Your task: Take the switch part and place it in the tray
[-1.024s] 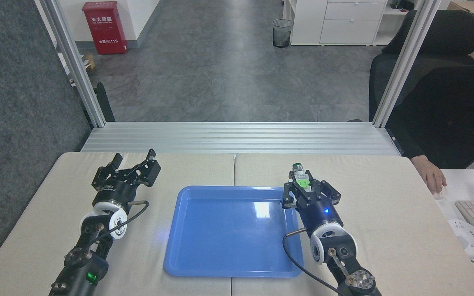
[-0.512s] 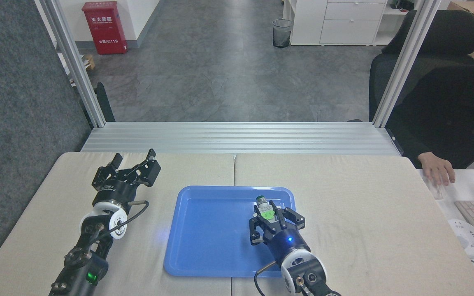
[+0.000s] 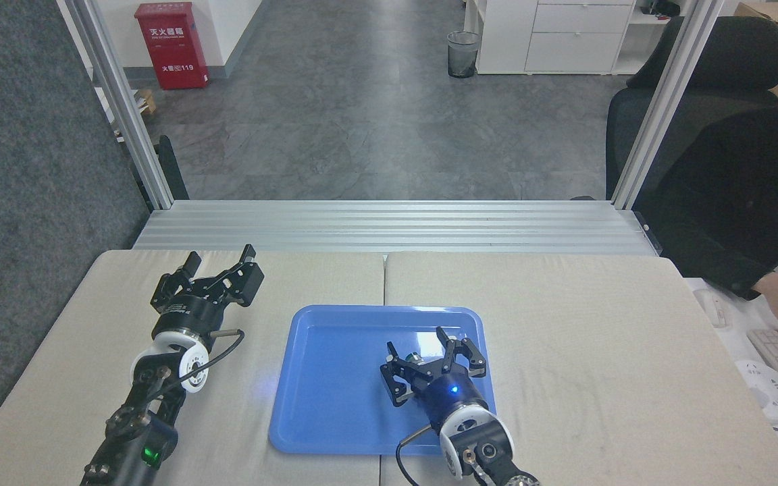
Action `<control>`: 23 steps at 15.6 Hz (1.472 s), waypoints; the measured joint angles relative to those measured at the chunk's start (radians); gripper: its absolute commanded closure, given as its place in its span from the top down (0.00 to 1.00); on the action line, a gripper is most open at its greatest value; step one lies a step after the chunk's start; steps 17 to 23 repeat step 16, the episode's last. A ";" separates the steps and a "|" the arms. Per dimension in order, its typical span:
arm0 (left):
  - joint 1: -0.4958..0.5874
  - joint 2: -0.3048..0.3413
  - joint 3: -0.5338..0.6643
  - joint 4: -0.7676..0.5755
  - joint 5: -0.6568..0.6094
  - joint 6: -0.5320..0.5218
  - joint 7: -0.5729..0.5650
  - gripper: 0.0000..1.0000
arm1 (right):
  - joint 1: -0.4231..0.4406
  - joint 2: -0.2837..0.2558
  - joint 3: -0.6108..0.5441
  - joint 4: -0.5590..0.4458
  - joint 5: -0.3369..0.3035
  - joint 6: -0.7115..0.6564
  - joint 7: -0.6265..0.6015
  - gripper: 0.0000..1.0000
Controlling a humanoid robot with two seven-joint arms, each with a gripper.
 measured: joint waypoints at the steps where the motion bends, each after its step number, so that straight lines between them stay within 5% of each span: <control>1: 0.000 0.000 0.000 0.000 0.000 0.000 0.000 1.00 | -0.017 0.005 -0.022 0.002 0.001 0.000 -0.018 0.99; 7: 0.000 0.000 0.000 0.000 0.000 0.000 0.000 1.00 | -0.083 -0.055 -0.195 0.010 -0.037 -0.113 -0.103 0.99; 15: 0.000 0.000 0.000 0.000 0.000 0.000 0.000 1.00 | -0.042 -0.174 -0.345 0.004 -0.119 -0.203 -0.178 0.99; 23: 0.000 0.000 0.000 0.000 0.000 0.000 0.000 1.00 | -0.038 -0.182 -0.355 0.002 -0.122 -0.204 -0.179 0.99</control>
